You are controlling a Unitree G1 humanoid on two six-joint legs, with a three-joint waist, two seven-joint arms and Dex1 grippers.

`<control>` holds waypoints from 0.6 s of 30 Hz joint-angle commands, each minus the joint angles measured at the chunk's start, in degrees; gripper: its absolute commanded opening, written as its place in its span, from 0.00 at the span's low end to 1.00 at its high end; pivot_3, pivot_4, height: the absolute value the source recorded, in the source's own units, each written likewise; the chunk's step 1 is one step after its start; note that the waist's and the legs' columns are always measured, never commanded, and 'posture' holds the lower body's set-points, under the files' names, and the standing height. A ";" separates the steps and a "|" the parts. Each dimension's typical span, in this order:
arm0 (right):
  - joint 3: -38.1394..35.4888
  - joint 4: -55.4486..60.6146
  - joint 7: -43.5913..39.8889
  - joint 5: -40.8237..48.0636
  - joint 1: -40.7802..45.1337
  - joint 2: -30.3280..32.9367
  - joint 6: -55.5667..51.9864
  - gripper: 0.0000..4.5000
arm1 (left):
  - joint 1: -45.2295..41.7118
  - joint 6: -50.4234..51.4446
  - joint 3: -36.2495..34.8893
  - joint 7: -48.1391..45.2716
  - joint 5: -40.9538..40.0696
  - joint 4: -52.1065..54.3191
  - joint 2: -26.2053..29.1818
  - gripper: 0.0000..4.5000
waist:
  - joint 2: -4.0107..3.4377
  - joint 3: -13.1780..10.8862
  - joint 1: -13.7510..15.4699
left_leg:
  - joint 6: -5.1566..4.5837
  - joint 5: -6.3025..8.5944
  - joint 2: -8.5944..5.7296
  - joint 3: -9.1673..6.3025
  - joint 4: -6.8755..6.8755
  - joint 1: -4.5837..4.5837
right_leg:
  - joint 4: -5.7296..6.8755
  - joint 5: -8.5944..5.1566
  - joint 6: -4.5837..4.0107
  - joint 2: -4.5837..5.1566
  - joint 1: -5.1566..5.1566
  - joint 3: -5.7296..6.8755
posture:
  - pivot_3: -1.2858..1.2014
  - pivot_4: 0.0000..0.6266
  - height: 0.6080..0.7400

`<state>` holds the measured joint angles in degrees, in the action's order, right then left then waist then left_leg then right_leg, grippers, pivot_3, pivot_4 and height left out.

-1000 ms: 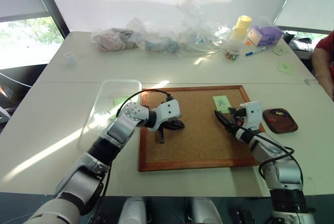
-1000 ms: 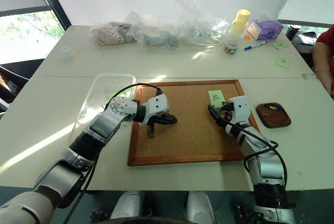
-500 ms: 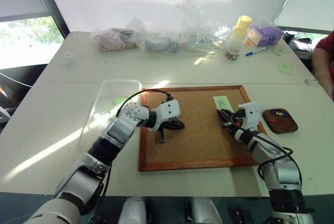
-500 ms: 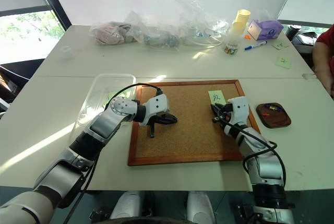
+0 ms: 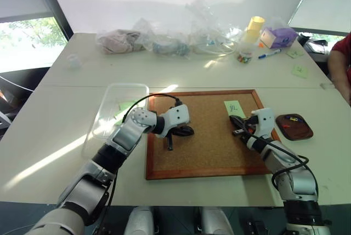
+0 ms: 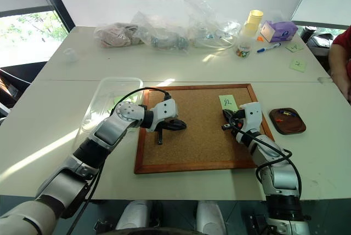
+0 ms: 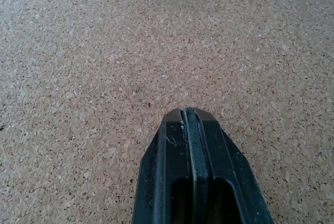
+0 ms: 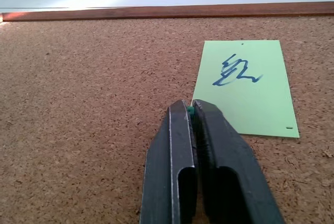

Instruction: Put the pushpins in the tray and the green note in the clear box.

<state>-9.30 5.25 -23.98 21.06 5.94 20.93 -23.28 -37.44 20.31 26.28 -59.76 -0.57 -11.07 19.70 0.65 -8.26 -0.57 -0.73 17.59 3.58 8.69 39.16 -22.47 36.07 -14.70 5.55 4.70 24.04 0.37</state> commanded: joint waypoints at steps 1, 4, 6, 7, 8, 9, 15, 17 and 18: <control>-1.65 1.70 0.37 0.23 0.11 0.37 0.66 0.00 | 1.25 0.95 2.06 0.31 2.43 -1.99 0.43 0.00 | 0.00 0.00 0.00 | 0.00 0.00 0.00 0.00 0.00 0.00 | 0.00 0.00 0.00 0.00 0.00 0.00 | 0.52 0.24 0.98; -1.77 1.83 0.44 0.16 0.09 0.39 0.93 0.00 | 1.21 0.90 2.07 0.28 2.45 -2.08 0.44 0.00 | 0.00 0.00 0.00 | 0.00 0.00 0.00 0.00 0.00 0.00 | 0.00 0.00 0.00 0.00 0.00 0.00 | 0.52 0.24 0.98; -1.97 2.08 0.54 -0.10 0.09 0.48 1.67 0.00 | 1.16 0.84 2.09 0.26 2.48 -2.17 0.44 0.00 | 0.00 0.00 0.00 | 0.00 0.00 0.00 0.00 0.00 0.00 | 0.00 0.00 0.00 0.00 0.00 0.00 | 0.52 0.24 0.98; -2.03 2.24 0.53 -0.38 0.05 0.61 2.28 0.00 | 1.18 0.83 2.12 0.24 2.50 -2.14 0.46 0.00 | 0.00 0.00 0.00 | 0.00 0.00 0.00 0.00 0.00 0.00 | 0.00 0.00 0.00 0.00 0.00 0.00 | 0.52 0.24 0.98; -2.28 2.43 0.59 -0.60 0.10 0.67 3.15 0.00 | 1.17 0.81 2.16 0.23 2.53 -2.15 0.48 0.00 | 0.00 0.00 0.02 | 0.00 0.00 0.00 0.00 0.00 0.00 | 0.00 0.00 0.00 0.00 0.00 0.00 | 0.52 0.24 0.98; -2.65 2.62 0.72 -0.66 0.22 0.67 3.88 0.00 | 1.15 0.79 2.21 0.21 2.58 -2.18 0.50 0.00 | 0.00 0.00 0.03 | 0.00 0.00 0.00 0.00 0.00 0.00 | 0.00 0.00 0.00 0.00 0.00 0.00 | 0.52 0.24 0.98; -3.82 3.89 0.35 -1.17 0.85 1.39 7.69 0.00 | 1.06 0.48 2.53 0.10 2.91 -2.53 0.64 0.00 | -0.02 -0.02 0.07 | 0.00 0.00 -0.02 0.00 0.00 -0.07 | 0.00 0.00 0.00 0.01 0.06 0.00 | 0.52 0.24 0.98; -4.04 4.33 0.27 -0.83 0.93 1.37 7.88 0.00 | 1.04 0.41 2.56 0.09 2.93 -2.60 0.65 0.00 | -0.02 -0.03 -0.01 | 0.00 0.00 -0.03 0.00 0.00 -0.11 | 0.00 0.00 0.00 0.01 0.11 0.00 | 0.52 0.24 0.98; -4.09 4.44 0.31 -0.76 0.95 1.38 7.99 0.00 | 1.03 0.39 2.57 0.08 2.94 -2.62 0.66 0.00 | -0.02 -0.03 -0.03 | 0.00 0.00 -0.03 0.01 0.00 -0.11 | 0.01 0.00 0.01 0.00 0.13 0.00 | 0.52 0.24 0.98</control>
<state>-10.29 5.81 -23.93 19.83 5.43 21.25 -18.01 -37.51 19.59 26.39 -59.73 -0.49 -11.20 19.70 0.63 -8.29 -0.60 -0.73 17.59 3.55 8.69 39.16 -22.58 36.08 -14.70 5.55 4.70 24.16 0.37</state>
